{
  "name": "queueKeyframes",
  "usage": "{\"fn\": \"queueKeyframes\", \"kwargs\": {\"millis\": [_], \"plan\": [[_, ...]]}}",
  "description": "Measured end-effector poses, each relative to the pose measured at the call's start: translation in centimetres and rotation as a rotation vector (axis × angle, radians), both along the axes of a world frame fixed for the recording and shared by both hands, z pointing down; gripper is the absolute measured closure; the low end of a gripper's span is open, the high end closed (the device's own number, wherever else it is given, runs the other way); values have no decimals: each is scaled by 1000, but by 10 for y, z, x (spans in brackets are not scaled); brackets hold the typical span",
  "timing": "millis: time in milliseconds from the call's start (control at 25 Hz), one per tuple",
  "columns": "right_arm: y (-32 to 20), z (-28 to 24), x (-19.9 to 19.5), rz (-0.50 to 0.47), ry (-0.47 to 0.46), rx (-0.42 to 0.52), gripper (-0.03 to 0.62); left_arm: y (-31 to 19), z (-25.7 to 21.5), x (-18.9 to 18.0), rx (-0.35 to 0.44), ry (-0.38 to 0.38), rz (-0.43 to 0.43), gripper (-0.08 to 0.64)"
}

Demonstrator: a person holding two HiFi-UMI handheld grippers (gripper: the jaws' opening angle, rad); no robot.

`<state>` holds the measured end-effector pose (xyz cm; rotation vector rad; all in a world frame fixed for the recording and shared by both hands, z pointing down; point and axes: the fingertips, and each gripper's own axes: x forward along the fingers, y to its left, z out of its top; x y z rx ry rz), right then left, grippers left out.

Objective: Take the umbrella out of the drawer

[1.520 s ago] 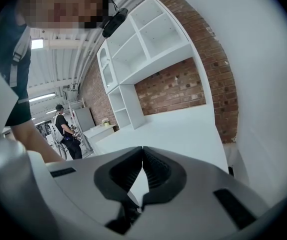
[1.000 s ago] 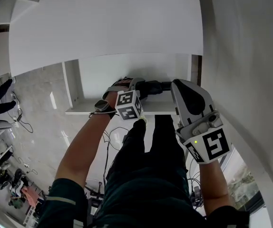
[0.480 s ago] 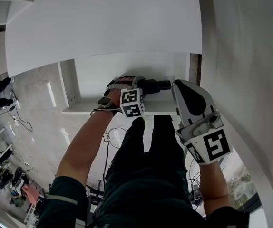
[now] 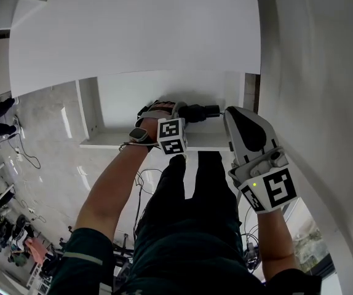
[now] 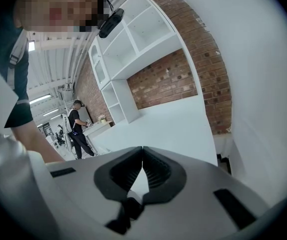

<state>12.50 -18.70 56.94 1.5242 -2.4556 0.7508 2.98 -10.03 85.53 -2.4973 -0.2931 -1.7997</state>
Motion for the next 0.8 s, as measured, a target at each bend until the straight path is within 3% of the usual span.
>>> {"fn": "queueKeyframes", "kwargs": {"millis": [240, 800], "plan": [[2, -8, 4, 11, -8, 10, 588, -2, -6, -2, -5, 2, -21, 360], [11, -54, 2, 49, -23, 89, 588, -26, -97, 3, 48, 135, -67, 362]]}}
